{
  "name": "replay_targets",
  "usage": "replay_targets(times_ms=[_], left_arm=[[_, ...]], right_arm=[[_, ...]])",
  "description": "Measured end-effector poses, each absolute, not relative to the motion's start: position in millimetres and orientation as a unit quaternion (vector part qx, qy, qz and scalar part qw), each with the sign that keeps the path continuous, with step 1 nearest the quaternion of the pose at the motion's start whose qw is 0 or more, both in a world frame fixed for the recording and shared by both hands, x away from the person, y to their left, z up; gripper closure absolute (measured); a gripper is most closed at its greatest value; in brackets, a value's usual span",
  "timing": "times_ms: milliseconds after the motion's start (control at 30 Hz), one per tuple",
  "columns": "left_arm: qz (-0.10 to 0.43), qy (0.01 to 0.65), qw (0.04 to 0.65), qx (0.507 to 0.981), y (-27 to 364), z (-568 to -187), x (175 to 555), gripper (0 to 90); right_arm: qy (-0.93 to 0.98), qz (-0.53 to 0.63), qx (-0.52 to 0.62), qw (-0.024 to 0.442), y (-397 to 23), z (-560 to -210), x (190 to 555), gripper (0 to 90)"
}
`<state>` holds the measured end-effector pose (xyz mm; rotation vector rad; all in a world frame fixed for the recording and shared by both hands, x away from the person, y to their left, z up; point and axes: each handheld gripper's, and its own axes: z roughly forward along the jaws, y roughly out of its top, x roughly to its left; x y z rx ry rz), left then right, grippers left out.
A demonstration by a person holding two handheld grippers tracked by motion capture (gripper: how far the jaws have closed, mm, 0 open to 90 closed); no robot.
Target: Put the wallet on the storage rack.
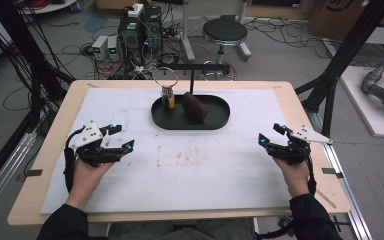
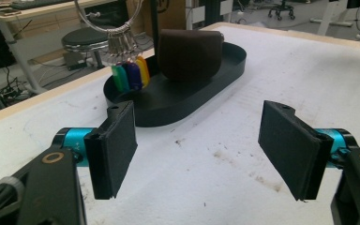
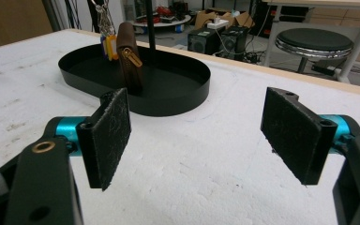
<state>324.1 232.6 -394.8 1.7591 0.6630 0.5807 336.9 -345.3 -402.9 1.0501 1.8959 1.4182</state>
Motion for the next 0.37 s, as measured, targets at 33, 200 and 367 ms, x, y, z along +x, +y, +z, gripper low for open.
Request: replay_targets(times_ms=[33,200,367], left_arm=[[0.246,0.281,0.554,0.744,232.7,-394.7,324.2,27.9],[0.245,0.279,0.556,0.744,230.7,-394.6,324.5,27.9],[0.243,0.278,0.558,0.743,228.8,-394.0,324.7,27.9]], right_arm=[[0.704,0.527,0.392,0.271,-345.6,-402.9,336.9,25.0],[0.706,0.521,0.394,0.275,-347.3,-404.4,337.6,23.5],[0.709,0.515,0.399,0.269,-346.8,-406.9,340.1,22.7]])
